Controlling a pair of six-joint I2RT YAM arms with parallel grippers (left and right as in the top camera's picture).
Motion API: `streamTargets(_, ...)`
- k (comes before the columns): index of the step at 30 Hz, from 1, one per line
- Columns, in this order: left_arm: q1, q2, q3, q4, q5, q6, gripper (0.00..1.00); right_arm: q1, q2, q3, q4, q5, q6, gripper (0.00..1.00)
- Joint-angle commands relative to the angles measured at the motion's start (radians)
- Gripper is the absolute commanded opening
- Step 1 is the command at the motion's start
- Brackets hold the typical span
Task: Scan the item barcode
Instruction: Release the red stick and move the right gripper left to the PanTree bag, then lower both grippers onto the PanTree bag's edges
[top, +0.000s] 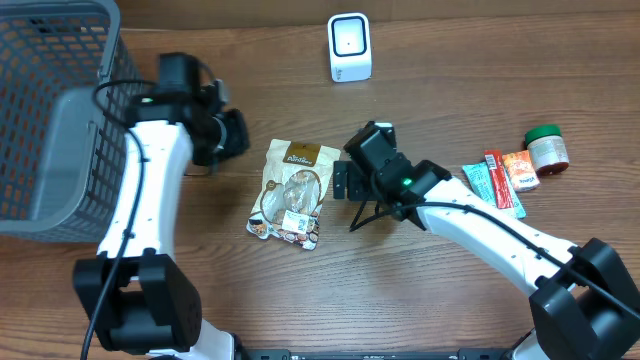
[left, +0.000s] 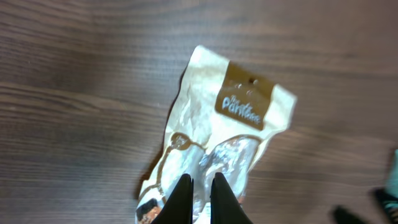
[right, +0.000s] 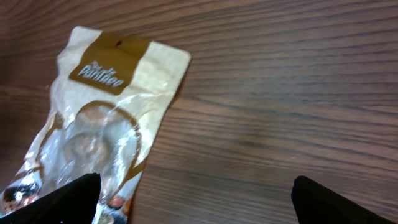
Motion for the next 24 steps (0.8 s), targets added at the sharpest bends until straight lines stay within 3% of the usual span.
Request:
streamTargets(1,-0.071,0.008,-0.060,0.014,-0.180,-0.033,0.04,-0.025,-0.005,-0.002,-0.008,0.010,0.008,0.99)
streamTargets(14,-0.158,0.012,-0.343,0.178,-0.202,-0.082,0.04,-0.102,-0.005,-0.002,-0.133,0.010,0.008,1.00)
streamTargets(24,-0.180,0.012,-0.433,0.361,-0.016,-0.053,0.04,-0.112,-0.005,-0.002,-0.137,-0.003,0.008,1.00)
